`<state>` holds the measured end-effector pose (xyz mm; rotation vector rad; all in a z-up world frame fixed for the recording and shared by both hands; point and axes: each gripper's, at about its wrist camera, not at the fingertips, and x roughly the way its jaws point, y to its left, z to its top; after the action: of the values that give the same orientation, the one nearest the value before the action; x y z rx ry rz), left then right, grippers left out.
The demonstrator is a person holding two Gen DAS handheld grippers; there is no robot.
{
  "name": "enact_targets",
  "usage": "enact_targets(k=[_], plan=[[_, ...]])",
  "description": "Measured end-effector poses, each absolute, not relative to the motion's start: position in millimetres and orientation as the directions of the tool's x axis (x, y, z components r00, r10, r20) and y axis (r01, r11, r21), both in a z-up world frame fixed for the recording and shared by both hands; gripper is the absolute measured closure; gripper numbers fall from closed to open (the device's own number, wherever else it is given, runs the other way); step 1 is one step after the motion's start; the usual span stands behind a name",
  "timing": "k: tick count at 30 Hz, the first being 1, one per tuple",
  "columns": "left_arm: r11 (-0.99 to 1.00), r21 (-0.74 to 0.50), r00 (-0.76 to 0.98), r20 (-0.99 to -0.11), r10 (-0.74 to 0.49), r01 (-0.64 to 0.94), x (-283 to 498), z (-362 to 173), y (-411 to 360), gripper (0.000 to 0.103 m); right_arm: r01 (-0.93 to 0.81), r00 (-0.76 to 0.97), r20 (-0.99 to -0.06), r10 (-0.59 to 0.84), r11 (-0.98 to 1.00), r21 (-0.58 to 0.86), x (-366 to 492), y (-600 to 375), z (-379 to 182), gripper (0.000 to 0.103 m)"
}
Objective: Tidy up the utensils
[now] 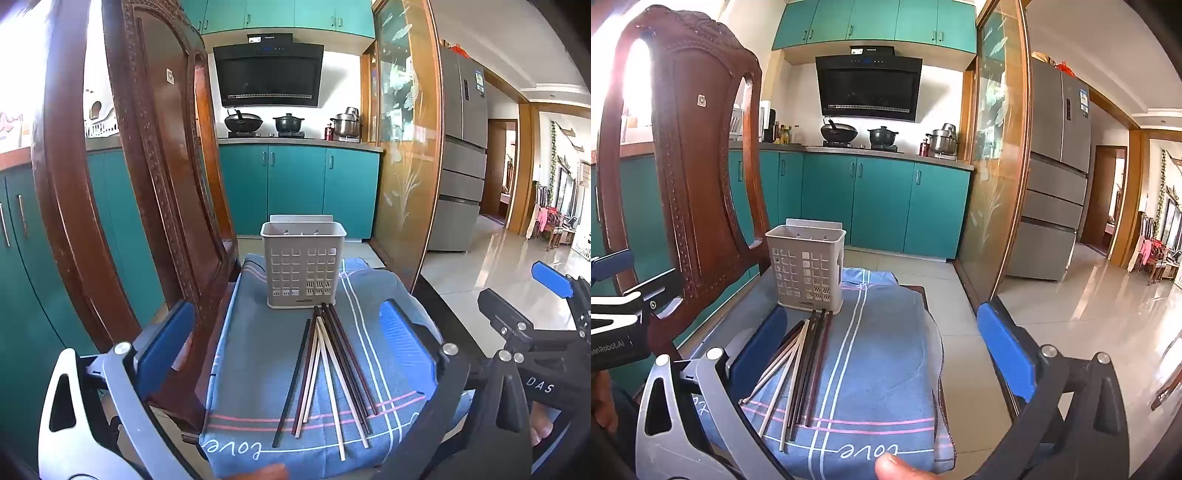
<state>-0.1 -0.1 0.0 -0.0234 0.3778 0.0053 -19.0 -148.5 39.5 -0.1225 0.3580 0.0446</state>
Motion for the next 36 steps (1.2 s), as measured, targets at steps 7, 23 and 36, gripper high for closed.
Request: enact_targets(k=[7, 23, 36], plan=[[1.0, -0.021, 0.929, -0.371, -0.002, -0.006, -0.1, -0.1, -0.8, 0.003, -0.062, 0.937, -0.348, 0.02, 0.992, -0.108, -20.1, -149.9, 41.7, 0.002], [1.0, -0.008, 0.93, -0.367, 0.006, -0.01, 1.4, -2.9, -4.8, 0.003, -0.065, 0.943, -0.333, 0.026, 0.992, -0.106, -26.0, -149.5, 46.6, 0.002], [1.0, -0.01, 0.931, -0.365, 0.006, -0.01, -1.2, 3.2, 0.9, 0.003, -0.066, 0.945, -0.326, 0.03, 0.993, -0.101, -27.4, -149.7, 47.3, 0.002]])
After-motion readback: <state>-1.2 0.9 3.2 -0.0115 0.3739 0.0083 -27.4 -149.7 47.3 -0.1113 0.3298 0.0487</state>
